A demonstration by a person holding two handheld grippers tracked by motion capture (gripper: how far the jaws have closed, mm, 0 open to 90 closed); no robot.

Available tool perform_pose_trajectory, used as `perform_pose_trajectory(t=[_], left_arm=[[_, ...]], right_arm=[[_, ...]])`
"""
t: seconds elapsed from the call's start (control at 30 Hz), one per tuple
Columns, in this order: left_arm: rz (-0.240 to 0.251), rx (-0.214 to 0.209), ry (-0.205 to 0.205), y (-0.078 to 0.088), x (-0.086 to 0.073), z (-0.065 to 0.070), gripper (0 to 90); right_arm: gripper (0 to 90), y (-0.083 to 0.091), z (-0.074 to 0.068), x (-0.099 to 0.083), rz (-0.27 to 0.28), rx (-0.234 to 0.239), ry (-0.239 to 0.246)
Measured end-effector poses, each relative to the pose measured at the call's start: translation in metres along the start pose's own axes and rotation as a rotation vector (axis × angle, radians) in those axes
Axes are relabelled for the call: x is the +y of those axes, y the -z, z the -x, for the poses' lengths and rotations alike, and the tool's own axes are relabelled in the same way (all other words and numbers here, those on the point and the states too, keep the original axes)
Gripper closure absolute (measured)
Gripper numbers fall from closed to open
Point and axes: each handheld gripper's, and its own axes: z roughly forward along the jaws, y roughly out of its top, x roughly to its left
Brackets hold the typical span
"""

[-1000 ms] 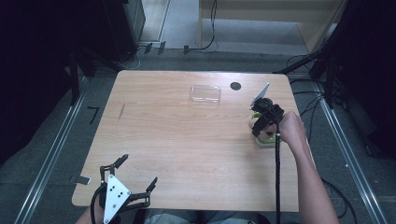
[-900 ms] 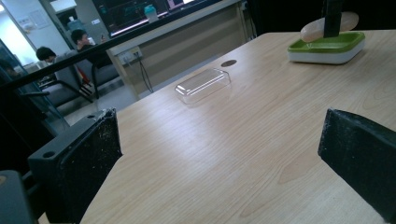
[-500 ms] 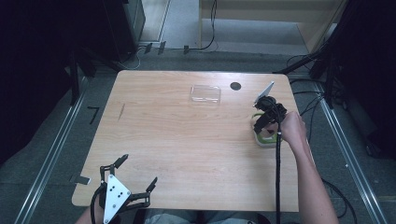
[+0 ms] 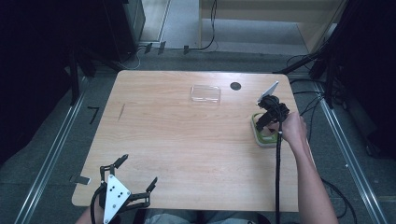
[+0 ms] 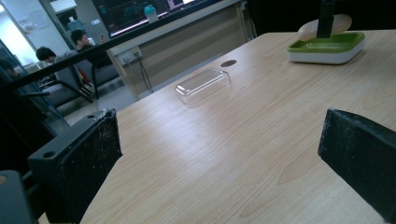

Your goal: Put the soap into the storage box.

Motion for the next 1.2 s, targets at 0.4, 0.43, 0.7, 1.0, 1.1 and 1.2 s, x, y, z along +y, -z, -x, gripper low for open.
perform_pose_trajectory(t=[0.4, 0.43, 0.7, 1.0, 1.1, 1.2], left_arm=[[-0.001, -0.002, -0.001, 0.000, 0.000, 0.000, 0.0], [-0.001, -0.003, 0.000, 0.000, 0.000, 0.000, 0.0], [-0.004, -0.003, -0.003, 0.000, 0.000, 0.000, 0.0], [-0.004, -0.002, -0.003, 0.000, 0.000, 0.000, 0.0], [-0.003, -0.002, -0.002, 0.000, 0.000, 0.000, 0.0], [-0.003, -0.001, -0.001, 0.000, 0.000, 0.000, 0.0]], right_arm=[[34.0, -0.009, 0.009, 0.000, 0.007, 0.003, -0.060], [34.0, -0.009, 0.010, 0.000, 0.007, 0.002, -0.058], [34.0, -0.014, 0.013, 0.000, -0.001, 0.006, -0.081], [34.0, -0.020, 0.014, 0.003, -0.017, 0.011, -0.088], [34.0, -0.022, 0.015, 0.003, -0.015, 0.009, -0.090], [34.0, -0.024, 0.017, 0.002, -0.016, 0.006, -0.099]])
